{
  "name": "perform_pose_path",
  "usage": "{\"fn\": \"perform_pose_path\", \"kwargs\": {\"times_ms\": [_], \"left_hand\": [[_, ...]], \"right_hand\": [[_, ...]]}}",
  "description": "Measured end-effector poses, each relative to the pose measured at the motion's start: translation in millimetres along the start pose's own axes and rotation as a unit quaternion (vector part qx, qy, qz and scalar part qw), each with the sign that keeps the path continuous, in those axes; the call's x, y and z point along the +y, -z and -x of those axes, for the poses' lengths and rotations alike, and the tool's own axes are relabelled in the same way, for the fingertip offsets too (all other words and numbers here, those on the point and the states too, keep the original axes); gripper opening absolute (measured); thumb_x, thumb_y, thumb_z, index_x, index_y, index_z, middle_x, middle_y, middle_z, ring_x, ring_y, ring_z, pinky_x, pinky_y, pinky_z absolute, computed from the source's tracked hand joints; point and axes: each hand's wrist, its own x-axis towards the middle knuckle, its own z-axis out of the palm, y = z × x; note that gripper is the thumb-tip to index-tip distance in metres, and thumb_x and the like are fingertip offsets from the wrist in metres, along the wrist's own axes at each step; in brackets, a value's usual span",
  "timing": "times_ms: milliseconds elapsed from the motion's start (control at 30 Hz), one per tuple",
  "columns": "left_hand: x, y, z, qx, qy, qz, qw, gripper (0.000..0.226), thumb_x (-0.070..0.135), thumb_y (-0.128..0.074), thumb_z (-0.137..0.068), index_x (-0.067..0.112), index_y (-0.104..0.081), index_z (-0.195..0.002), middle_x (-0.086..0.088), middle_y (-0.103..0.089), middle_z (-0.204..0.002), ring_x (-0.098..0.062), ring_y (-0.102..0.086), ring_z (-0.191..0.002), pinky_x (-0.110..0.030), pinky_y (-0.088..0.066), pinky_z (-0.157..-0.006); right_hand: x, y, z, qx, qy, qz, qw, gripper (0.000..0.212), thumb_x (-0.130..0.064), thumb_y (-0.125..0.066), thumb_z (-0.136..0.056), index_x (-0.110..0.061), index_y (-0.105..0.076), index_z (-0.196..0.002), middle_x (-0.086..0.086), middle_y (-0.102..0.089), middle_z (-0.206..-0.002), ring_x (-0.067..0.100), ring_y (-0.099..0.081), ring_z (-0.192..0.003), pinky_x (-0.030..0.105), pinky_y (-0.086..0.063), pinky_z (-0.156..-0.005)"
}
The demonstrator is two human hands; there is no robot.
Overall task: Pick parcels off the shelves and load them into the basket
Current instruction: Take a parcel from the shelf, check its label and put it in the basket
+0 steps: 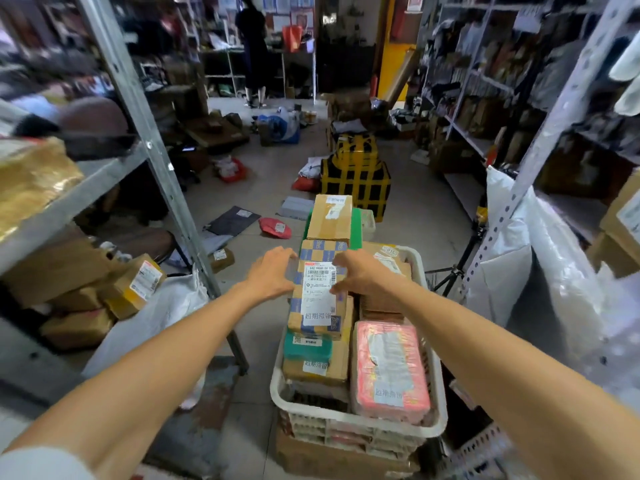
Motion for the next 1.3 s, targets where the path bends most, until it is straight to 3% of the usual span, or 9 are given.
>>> {"fn": "perform_pose_path", "kwargs": {"times_ms": [200, 400, 533, 667, 833, 967, 1133, 1300], "left_hand": [[19.4, 24.0, 40.9, 0.046, 0.08, -0.059, 0.994, 0.051, 0.027, -0.07, -0.073, 0.017, -0.057, -0.122, -0.002, -0.059, -0.123, -0.021, -0.056, -0.111, -0.036, -0.049, -0.091], [16.6, 33.2, 128.5, 0.072, 0.192, -0.057, 0.977, 0.038, 0.032, -0.073, -0.071, 0.018, -0.058, -0.103, -0.003, -0.06, -0.107, -0.025, -0.059, -0.099, -0.04, -0.052, -0.081], [2.8, 46.0, 212.9, 0.106, 0.295, -0.06, 0.948, 0.042, 0.034, -0.073, -0.072, 0.02, -0.06, -0.11, -0.001, -0.062, -0.109, -0.023, -0.06, -0.099, -0.038, -0.053, -0.082], [-3.4, 53.5, 317.8, 0.143, 0.406, -0.064, 0.9, 0.047, 0.033, -0.074, -0.073, 0.022, -0.058, -0.117, 0.0, -0.062, -0.113, -0.021, -0.06, -0.1, -0.034, -0.052, -0.082], [17.8, 45.9, 463.5, 0.18, 0.545, -0.058, 0.817, 0.053, 0.034, -0.074, -0.073, 0.022, -0.056, -0.121, 0.001, -0.061, -0.117, -0.019, -0.059, -0.104, -0.031, -0.05, -0.082], [67.5, 24.6, 578.6, 0.213, 0.642, -0.045, 0.736, 0.044, 0.033, -0.071, -0.072, 0.025, -0.06, -0.113, 0.004, -0.061, -0.109, -0.02, -0.061, -0.101, -0.031, -0.051, -0.077], [156.0, -19.9, 702.9, 0.25, 0.749, -0.005, 0.613, 0.043, 0.036, -0.074, -0.07, 0.028, -0.062, -0.11, 0.0, -0.065, -0.111, -0.022, -0.063, -0.102, -0.035, -0.052, -0.085], [255.2, -77.1, 790.7, 0.242, 0.834, 0.018, 0.495, 0.046, 0.037, -0.073, -0.073, 0.026, -0.059, -0.115, -0.001, -0.06, -0.119, -0.025, -0.057, -0.108, -0.034, -0.049, -0.087]], "right_hand": [[-20.5, 27.5, 9.8, -0.05, 0.128, 0.104, 0.985, 0.066, -0.03, -0.083, -0.073, -0.012, -0.053, -0.129, 0.009, -0.059, -0.128, 0.027, -0.057, -0.112, 0.036, -0.05, -0.092], [-75.1, 21.8, 35.7, -0.079, 0.273, 0.179, 0.942, 0.066, -0.03, -0.081, -0.075, -0.009, -0.053, -0.13, 0.011, -0.057, -0.127, 0.031, -0.056, -0.111, 0.042, -0.049, -0.092], [-130.9, -9.1, 62.2, -0.11, 0.37, 0.208, 0.899, 0.065, -0.028, -0.083, -0.072, -0.009, -0.055, -0.128, 0.006, -0.059, -0.115, 0.028, -0.056, -0.102, 0.033, -0.048, -0.078], [-202.3, -52.9, 109.0, -0.143, 0.463, 0.202, 0.851, 0.071, -0.028, -0.082, -0.075, -0.016, -0.048, -0.136, 0.007, -0.055, -0.129, 0.027, -0.054, -0.113, 0.032, -0.046, -0.084], [-283.0, -115.6, 208.8, -0.19, 0.579, 0.202, 0.766, 0.073, -0.033, -0.083, -0.072, -0.019, -0.048, -0.135, 0.006, -0.052, -0.13, 0.026, -0.052, -0.114, 0.034, -0.044, -0.09], [-323.5, -155.9, 307.8, -0.221, 0.667, 0.217, 0.677, 0.075, -0.034, -0.084, -0.071, -0.018, -0.049, -0.135, 0.009, -0.054, -0.129, 0.028, -0.054, -0.112, 0.036, -0.046, -0.091], [-335.7, -183.9, 448.5, -0.218, 0.786, 0.255, 0.519, 0.06, -0.038, -0.078, -0.076, -0.009, -0.059, -0.125, 0.011, -0.059, -0.124, 0.028, -0.056, -0.112, 0.033, -0.045, -0.086], [-318.2, -211.6, 578.6, -0.286, 0.83, 0.218, 0.426, 0.076, -0.035, -0.084, -0.068, -0.017, -0.05, -0.133, 0.01, -0.051, -0.126, 0.028, -0.053, -0.114, 0.036, -0.047, -0.092]]}}
